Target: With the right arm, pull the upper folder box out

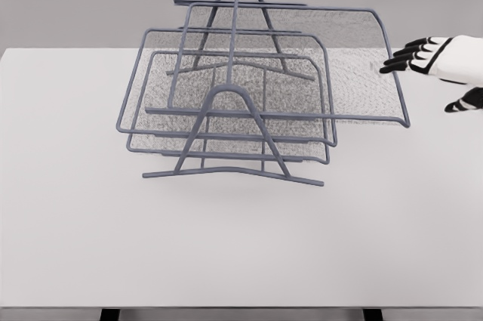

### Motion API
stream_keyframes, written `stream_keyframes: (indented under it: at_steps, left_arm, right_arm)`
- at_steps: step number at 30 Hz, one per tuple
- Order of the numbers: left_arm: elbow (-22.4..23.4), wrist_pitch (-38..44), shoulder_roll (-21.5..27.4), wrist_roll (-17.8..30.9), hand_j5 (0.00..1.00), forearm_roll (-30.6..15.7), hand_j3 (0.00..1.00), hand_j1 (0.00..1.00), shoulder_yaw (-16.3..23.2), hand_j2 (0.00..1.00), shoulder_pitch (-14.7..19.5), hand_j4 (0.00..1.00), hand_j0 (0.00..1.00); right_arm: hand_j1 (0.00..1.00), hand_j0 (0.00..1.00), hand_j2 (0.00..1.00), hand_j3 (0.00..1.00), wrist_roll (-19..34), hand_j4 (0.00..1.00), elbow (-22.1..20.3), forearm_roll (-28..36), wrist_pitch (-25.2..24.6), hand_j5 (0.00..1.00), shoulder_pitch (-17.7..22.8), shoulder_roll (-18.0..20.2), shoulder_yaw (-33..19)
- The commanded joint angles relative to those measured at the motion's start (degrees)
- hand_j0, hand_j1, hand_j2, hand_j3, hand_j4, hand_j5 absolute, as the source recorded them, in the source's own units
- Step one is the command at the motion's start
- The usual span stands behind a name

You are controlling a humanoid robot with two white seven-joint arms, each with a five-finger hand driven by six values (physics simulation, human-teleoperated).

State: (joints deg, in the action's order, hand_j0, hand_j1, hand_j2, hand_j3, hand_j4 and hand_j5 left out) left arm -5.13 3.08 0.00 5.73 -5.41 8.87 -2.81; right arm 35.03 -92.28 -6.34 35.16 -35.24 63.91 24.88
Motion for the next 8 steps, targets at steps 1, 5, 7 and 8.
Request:
stream_keyframes:
  at_steps: [1,5,7,8]
  left_arm:
    - [-0.1,0.0,0.0,0.0,1.0,0.0,1.0,1.0,0.0,1.0,0.0,1.0,1.0]
    - [0.0,0.0,0.0,0.0,1.0,0.0,1.0,1.0,0.0,1.0,0.0,1.0,1.0]
    - [0.0,0.0,0.0,0.0,1.0,0.0,1.0,1.0,0.0,1.0,-0.1,1.0,1.0]
    - [0.0,0.0,0.0,0.1,1.0,0.1,1.0,1.0,0.0,1.0,0.0,1.0,1.0]
  right_arm:
    - [1.0,1.0,1.0,1.0,0.0,1.0,-0.1,1.3,-0.2,1.0,0.0,-2.0,-1.2]
    - [1.0,1.0,1.0,1.0,0.0,1.0,-0.1,1.4,-0.2,1.0,0.1,-2.5,-1.2]
    - [1.0,1.0,1.0,1.0,0.0,1.0,-0.2,1.4,-0.2,1.0,0.1,-2.5,-1.2]
    - [1.0,1.0,1.0,1.0,0.0,1.0,-0.2,1.3,-0.2,1.0,0.2,-2.5,-1.2]
